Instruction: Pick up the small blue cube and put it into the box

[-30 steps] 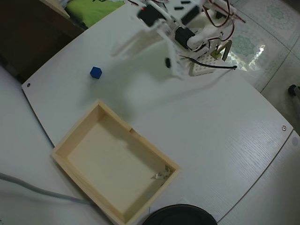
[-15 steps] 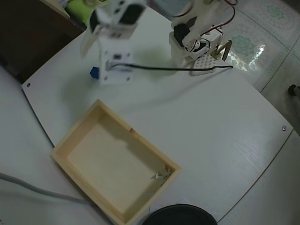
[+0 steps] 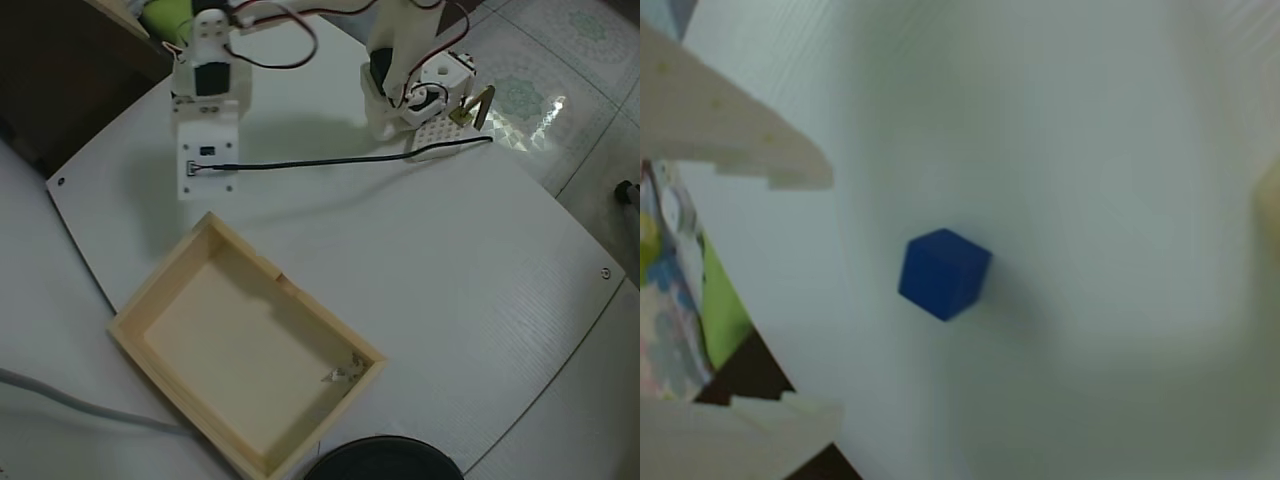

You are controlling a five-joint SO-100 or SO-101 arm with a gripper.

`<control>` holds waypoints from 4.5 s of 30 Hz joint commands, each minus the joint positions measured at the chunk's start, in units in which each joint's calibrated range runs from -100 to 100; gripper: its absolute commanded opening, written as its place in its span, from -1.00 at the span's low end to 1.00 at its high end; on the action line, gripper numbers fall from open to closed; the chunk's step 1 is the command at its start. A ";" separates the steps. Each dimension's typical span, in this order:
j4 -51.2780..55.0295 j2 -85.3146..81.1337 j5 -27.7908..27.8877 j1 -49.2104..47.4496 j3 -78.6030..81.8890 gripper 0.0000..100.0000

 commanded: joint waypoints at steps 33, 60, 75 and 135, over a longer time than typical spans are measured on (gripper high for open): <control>-13.91 5.72 -0.41 1.08 7.51 -0.59; -6.61 18.40 -1.08 5.57 -12.13 -0.59; -7.37 18.57 -1.86 5.65 -8.78 -0.59; -9.49 28.96 -1.76 4.84 -10.32 -0.60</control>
